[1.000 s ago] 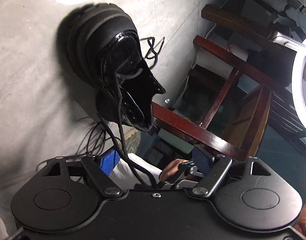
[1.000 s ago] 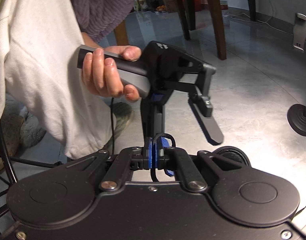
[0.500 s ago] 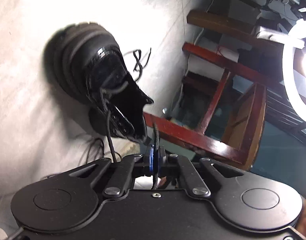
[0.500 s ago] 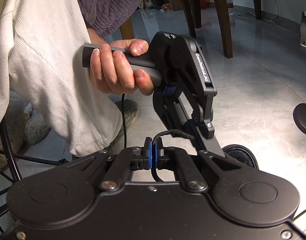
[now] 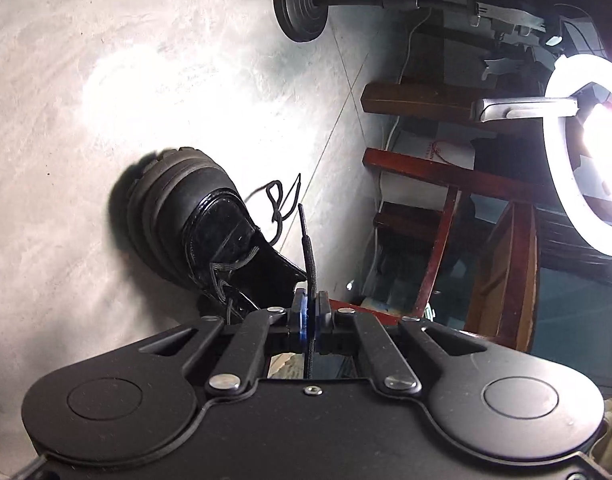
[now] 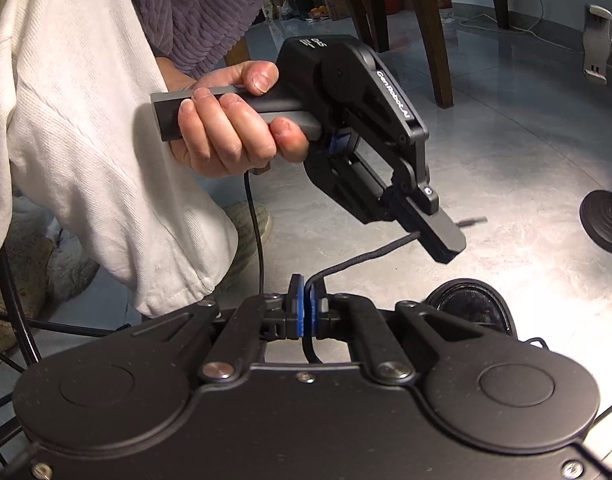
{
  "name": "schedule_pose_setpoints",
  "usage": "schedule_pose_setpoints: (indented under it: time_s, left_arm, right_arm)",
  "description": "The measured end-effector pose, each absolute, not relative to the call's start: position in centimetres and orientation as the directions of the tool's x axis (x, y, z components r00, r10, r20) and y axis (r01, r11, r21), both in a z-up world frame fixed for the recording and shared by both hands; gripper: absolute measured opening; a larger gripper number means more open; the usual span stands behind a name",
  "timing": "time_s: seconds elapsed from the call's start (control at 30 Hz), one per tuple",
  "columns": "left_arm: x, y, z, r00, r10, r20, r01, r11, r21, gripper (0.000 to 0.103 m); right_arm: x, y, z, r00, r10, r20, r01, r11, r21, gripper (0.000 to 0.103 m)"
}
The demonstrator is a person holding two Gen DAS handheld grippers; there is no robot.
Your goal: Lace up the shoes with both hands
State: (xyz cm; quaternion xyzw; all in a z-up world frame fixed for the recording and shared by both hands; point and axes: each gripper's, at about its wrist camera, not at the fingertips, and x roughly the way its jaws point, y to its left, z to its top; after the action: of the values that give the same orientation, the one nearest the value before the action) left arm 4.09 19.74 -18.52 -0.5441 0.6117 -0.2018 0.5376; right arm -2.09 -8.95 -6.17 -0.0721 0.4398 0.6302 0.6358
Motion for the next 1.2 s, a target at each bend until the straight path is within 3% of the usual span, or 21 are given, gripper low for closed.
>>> schedule_pose_setpoints:
  time_s: [0.43, 0.67, 0.7, 0.77, 0.83, 1.07, 1.2]
  left_arm:
    - [4.5, 20.8, -17.4, 0.208, -0.838, -0.504, -0.406, 0.395, -0.824, 0.003]
    - [4.9, 19.9, -15.9, 0.188, -0.779, -0.598, -0.291, 0.537, -0.792, 0.003]
    - [4.9, 19.5, -15.4, 0.179, -0.762, -0.622, -0.253, 0.576, -0.778, 0.003]
    - [5.0, 18.5, -14.8, 0.157, -0.735, -0.659, -0.177, 0.636, -0.751, 0.003]
    - [4.9, 17.8, -14.4, 0.142, -0.711, -0.688, -0.122, 0.677, -0.725, 0.003]
    - [4.0, 15.0, -13.3, 0.101, -0.615, -0.782, 0.096, 0.789, -0.607, 0.003]
    - [3.5, 12.8, -12.1, 0.102, -0.575, -0.812, 0.251, 0.805, -0.538, 0.003]
  right_arm:
    - [-2.2, -9.4, -7.0, -0.191, 0.715, -0.672, -0.837, 0.239, 0.492, 0.004]
    - [-1.5, -9.5, -8.2, -0.2, 0.673, -0.712, -0.797, 0.311, 0.518, 0.006]
    - [-1.3, -9.5, -8.4, -0.196, 0.667, -0.718, -0.783, 0.335, 0.525, 0.009]
    - [-0.6, -9.5, -9.0, -0.185, 0.645, -0.742, -0.743, 0.402, 0.535, 0.037]
    - [0.4, -9.9, -9.4, -0.162, 0.628, -0.761, -0.702, 0.468, 0.536, 0.045]
    - [4.9, -14.1, -9.7, 0.02, 0.734, -0.679, -0.437, 0.617, 0.655, 0.049]
    - [5.7, -14.4, -10.4, 0.04, 0.764, -0.644, -0.347, 0.615, 0.708, 0.049]
